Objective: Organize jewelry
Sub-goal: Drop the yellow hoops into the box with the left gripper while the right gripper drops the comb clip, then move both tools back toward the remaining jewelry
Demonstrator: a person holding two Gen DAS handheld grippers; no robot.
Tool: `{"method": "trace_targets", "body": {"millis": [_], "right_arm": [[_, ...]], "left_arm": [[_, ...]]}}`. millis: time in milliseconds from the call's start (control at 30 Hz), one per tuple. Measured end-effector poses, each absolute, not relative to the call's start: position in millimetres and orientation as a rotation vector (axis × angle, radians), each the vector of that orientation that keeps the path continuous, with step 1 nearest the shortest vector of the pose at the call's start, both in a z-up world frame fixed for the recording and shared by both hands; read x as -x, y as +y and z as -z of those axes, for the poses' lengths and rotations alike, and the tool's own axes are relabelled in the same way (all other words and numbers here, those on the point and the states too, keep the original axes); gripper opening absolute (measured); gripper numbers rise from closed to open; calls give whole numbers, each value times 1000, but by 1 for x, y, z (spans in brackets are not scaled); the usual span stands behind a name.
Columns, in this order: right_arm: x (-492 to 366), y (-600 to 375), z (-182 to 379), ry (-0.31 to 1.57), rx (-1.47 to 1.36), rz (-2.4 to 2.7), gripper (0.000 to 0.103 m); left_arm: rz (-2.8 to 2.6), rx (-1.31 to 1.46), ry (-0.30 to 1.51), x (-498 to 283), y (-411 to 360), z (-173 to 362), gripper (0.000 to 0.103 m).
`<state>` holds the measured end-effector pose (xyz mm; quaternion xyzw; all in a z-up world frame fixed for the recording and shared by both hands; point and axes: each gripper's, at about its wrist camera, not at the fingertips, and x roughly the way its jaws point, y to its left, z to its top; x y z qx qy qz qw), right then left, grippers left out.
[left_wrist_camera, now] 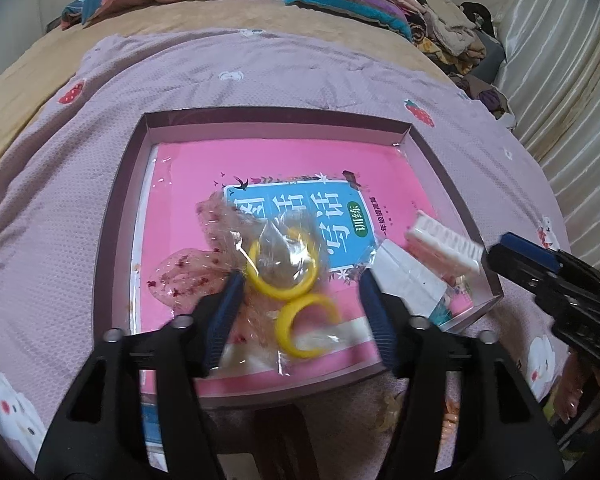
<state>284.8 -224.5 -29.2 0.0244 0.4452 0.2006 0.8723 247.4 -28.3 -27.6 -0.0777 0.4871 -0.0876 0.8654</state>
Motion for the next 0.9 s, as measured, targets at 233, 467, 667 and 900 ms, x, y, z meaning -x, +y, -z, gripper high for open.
{"method": "trace_targets", "body": {"millis": [233,467,667,900], "right_arm": [[-262,-245,12,884,-91,-393,67],[-242,-259,-6,835,-120,-372,81],[-222,-266,-27,784,-138,-375,84],[-198,-272,-48,727,-145,-389,86]], "left_arm": [[173,161,1008,-239,-26,17,76],[171,159,990,-223,-25,-1,93],[170,174,949,-205,-20,-24,93],[166,165,902,-183,-14,-48,93]]}}
